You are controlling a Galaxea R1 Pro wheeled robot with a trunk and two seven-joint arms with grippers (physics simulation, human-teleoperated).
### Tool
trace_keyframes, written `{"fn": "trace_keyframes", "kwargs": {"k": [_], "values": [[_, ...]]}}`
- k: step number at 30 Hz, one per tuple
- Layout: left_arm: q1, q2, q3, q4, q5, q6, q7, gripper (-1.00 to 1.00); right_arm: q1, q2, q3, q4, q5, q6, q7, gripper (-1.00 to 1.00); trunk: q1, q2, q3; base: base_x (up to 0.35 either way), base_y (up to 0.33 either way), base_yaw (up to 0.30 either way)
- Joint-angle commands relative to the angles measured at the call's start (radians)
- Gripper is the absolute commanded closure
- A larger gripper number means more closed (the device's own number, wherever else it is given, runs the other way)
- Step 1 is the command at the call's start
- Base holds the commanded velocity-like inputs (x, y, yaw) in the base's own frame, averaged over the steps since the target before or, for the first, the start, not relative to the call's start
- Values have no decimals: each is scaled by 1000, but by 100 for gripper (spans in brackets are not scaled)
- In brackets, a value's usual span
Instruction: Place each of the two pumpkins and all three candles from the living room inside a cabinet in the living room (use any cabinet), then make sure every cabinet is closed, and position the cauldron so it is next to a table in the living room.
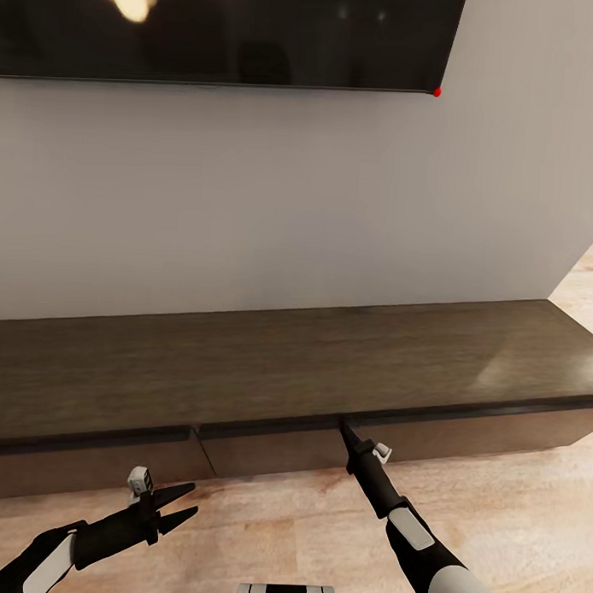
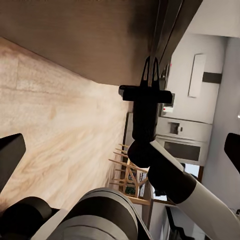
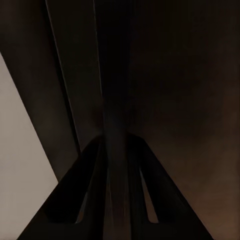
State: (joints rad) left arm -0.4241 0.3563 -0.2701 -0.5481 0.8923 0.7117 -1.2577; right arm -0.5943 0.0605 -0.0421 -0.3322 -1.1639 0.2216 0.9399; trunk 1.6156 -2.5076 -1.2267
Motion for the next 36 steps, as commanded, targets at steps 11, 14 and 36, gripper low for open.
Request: {"fn": "trace_keyframes", "kwargs": {"k": [11, 14, 36], "values": [[-1, 1, -6, 0, 8, 9, -2, -100, -1, 1, -4, -2, -7, 13, 7, 100, 0, 0, -1, 0, 0, 0], [-1, 1, -6, 0, 8, 9, -2, -100, -1, 1, -4, -2, -7, 10, 9, 100, 0, 0, -1, 0, 0, 0], [-1, 0, -6, 0, 8, 9, -2, -100, -1, -1, -9, -3, -9, 10, 19, 100, 0, 0, -1, 0, 0, 0]]}}
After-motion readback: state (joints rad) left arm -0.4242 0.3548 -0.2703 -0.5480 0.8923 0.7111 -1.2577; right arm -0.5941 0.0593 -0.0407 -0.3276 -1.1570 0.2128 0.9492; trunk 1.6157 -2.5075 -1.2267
